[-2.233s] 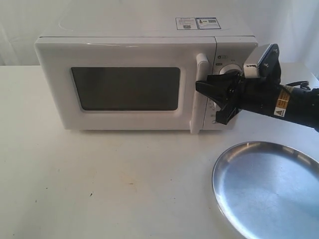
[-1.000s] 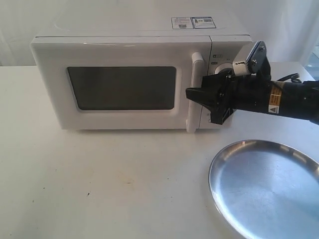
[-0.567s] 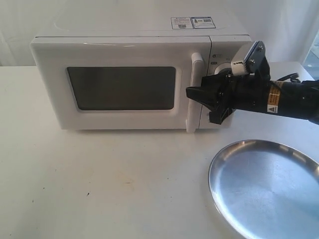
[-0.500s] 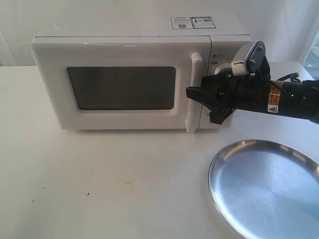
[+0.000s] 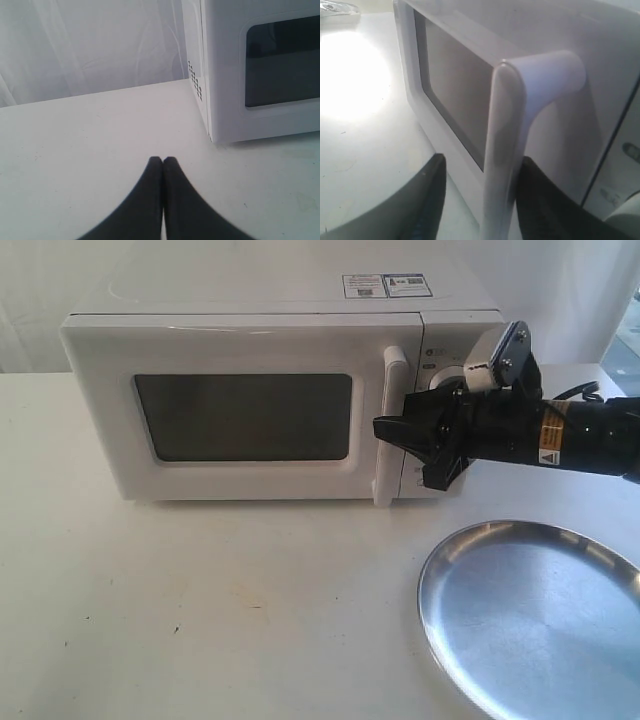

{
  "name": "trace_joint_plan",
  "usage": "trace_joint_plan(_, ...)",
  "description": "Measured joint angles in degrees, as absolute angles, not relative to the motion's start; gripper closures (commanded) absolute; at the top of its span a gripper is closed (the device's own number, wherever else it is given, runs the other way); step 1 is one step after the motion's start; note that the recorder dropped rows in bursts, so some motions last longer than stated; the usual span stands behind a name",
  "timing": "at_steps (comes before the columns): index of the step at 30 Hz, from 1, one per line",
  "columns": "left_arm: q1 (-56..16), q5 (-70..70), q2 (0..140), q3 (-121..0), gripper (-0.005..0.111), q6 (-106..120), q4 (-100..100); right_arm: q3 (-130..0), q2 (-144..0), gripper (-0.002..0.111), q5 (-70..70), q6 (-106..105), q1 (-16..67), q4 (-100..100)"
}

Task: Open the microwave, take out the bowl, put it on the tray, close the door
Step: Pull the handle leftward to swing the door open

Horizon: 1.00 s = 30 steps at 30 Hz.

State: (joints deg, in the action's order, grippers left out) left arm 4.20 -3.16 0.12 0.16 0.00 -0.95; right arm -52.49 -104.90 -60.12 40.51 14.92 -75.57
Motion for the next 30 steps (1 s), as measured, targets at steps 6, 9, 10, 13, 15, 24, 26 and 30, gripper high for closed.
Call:
trace_joint_plan(6, 4.2, -3.2, 0.1, 0.2, 0.107, 0.0, -0.9, -53.0, -104.9, 0.108, -60.1, 41.4, 14.4, -81.4)
trace_joint_plan(9, 4.2, -3.2, 0.1, 0.2, 0.107, 0.0, -0.9, -52.6, -104.4, 0.108, -61.4, 41.9, 14.3, -83.0)
trace_joint_plan(10, 4.2, -3.2, 0.1, 0.2, 0.107, 0.0, -0.9, -52.5, -104.4, 0.108, -61.4, 41.9, 14.3, -83.0)
trace_joint_plan(13, 4.2, -3.2, 0.1, 0.2, 0.107, 0.0, -0.9, -52.2, -104.3, 0.108, -61.3, 41.9, 14.3, -82.9)
trace_joint_plan(15, 4.2, -3.2, 0.1, 0.2, 0.107, 0.0, -0.9, -52.2, -104.3, 0.108, -61.3, 41.9, 14.3, -82.9)
trace_joint_plan(24, 4.2, -3.2, 0.1, 0.2, 0.107, 0.0, -0.9, -51.9, -102.2, 0.108, -63.1, 45.8, 14.8, -88.9)
trace_joint_plan(26, 4.2, -3.2, 0.1, 0.2, 0.107, 0.0, -0.9, -51.0, -101.5, 0.108, -68.2, 46.0, 16.1, -93.8)
trace_joint_plan(30, 4.2, -3.2, 0.1, 0.2, 0.107, 0.0, -0.9, -49.3, -98.8, 0.108, -64.5, 48.3, 17.0, -93.1)
